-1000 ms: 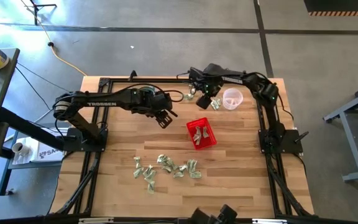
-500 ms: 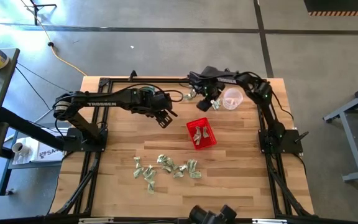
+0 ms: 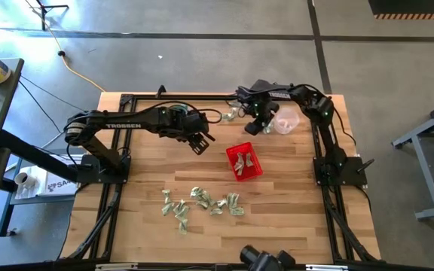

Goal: Pick and place items into bin
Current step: Put the stevia packet into the orange bin

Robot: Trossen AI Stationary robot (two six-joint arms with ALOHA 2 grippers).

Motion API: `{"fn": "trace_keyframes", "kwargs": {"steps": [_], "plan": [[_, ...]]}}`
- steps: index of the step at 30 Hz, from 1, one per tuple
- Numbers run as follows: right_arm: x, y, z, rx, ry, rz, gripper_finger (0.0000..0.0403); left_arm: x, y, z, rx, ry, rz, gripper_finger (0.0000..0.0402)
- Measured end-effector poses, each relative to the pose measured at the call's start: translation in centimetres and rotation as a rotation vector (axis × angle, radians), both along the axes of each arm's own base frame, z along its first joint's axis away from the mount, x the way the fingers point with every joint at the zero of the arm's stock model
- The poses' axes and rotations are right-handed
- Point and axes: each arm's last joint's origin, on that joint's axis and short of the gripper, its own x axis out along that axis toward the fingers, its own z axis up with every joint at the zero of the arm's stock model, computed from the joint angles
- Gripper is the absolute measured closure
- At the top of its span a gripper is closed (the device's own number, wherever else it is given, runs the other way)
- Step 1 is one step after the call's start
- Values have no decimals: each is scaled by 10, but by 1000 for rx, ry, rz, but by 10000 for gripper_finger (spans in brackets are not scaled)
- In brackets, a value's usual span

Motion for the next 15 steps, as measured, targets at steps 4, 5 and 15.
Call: {"fn": "trace_keyframes", "kwargs": {"steps": [4,5,15], "plan": [[1,3,-2,14,-3,13,235,0,0,0,6,0,2,156],[4,4,0,15,-11,27,244,0,0,0,6,0,3,156],[33,12,18,-2,-124,137,391,0,0,0,8,0,3,156]]}}
